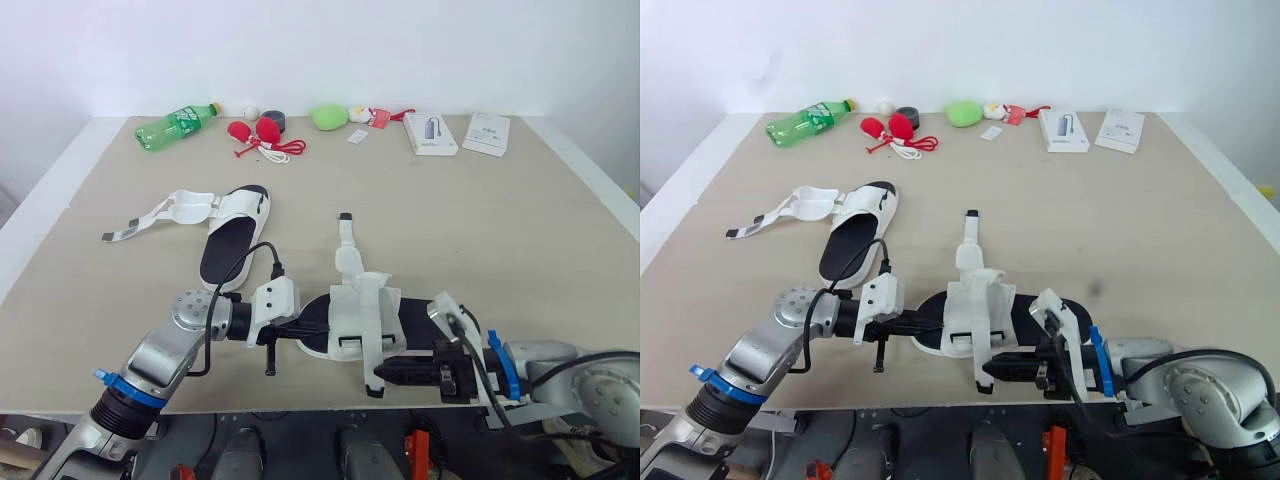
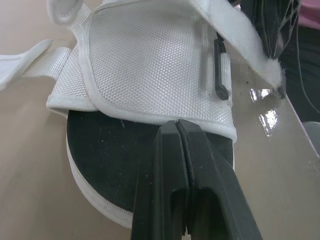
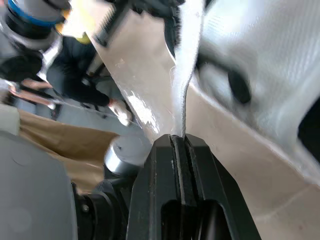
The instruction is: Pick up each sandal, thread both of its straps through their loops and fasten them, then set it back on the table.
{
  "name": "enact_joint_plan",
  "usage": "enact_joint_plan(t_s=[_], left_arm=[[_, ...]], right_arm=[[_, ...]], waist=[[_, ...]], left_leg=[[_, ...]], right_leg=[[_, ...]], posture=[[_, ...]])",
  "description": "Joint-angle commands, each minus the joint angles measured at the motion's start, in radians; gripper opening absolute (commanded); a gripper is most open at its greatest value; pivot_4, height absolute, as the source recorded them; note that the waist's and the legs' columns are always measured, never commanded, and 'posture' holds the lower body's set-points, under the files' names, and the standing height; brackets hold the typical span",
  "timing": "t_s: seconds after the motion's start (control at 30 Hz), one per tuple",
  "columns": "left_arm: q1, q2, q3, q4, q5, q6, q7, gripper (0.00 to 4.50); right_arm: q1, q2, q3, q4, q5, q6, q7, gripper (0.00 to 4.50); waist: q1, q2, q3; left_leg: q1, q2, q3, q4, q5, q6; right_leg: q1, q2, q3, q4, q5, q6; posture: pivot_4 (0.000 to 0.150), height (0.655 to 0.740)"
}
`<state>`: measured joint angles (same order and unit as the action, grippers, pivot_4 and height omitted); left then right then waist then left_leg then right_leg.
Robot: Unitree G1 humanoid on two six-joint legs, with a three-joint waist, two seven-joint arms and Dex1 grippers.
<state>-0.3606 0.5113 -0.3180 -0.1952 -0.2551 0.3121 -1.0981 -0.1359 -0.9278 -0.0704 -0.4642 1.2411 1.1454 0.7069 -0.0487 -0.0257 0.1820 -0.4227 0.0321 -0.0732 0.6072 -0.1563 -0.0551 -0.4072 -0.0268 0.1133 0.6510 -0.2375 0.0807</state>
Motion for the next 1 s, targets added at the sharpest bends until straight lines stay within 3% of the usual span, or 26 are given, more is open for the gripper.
enact_joint_plan(t_s=[0.03, 0.1, 0.23, 0.4, 1.0], left_arm=[[-0.007, -0.007, -0.003, -0.01, -0.004, -0.011, 0.001, 0.0], [-0.008, -0.011, -0.004, -0.008, -0.001, -0.012, 0.002, 0.0], [-0.01, -0.018, -0.005, -0.003, 0.001, -0.016, 0.002, 0.0], [-0.014, -0.028, -0.008, 0.001, 0.006, -0.018, 0.005, 0.0], [-0.011, -0.028, -0.013, -0.003, 0.016, -0.022, 0.004, 0.0]], right_arm=[[-0.163, -0.035, -0.081, 0.088, 0.234, 0.086, -0.046, 0.11], [-0.27, -0.044, -0.08, 0.164, 0.296, 0.121, -0.073, 0.11], [-0.394, -0.036, -0.038, 0.286, 0.235, 0.174, -0.094, 0.11], [-0.396, -0.034, 0.014, 0.342, 0.128, 0.228, -0.054, 0.11], [-0.439, 0.042, -0.036, 0.433, 0.16, 0.412, -0.07, 0.11]], waist=[[0.0, 0.0, 0.0], [0.0, 0.0, 0.0], [0.0, 0.0, 0.0], [0.002, 0.0, 0.0], [0.001, 0.0, 0.0]], left_leg=[[0.0, 0.0, 0.0, 0.001, 0.0, 0.0], [0.0, 0.001, 0.0, 0.001, 0.0, 0.0], [-0.001, 0.0, 0.0, 0.001, 0.0, 0.0], [-0.004, 0.0, 0.0, 0.0, -0.001, 0.001], [-0.004, 0.0, 0.0, 0.001, -0.001, 0.002]], right_leg=[[0.0, 0.0, 0.0, 0.0, 0.001, 0.0], [0.001, 0.001, 0.0, 0.0, 0.001, 0.0], [0.0, 0.001, 0.0, -0.001, 0.001, 0.0], [-0.002, 0.001, 0.0, -0.002, 0.0, 0.001], [-0.001, 0.001, 0.0, -0.002, 0.001, 0.001]], posture=[[0.15, 0.74], [0.15, 0.74], [0.15, 0.74], [0.15, 0.74], [0.15, 0.74]])
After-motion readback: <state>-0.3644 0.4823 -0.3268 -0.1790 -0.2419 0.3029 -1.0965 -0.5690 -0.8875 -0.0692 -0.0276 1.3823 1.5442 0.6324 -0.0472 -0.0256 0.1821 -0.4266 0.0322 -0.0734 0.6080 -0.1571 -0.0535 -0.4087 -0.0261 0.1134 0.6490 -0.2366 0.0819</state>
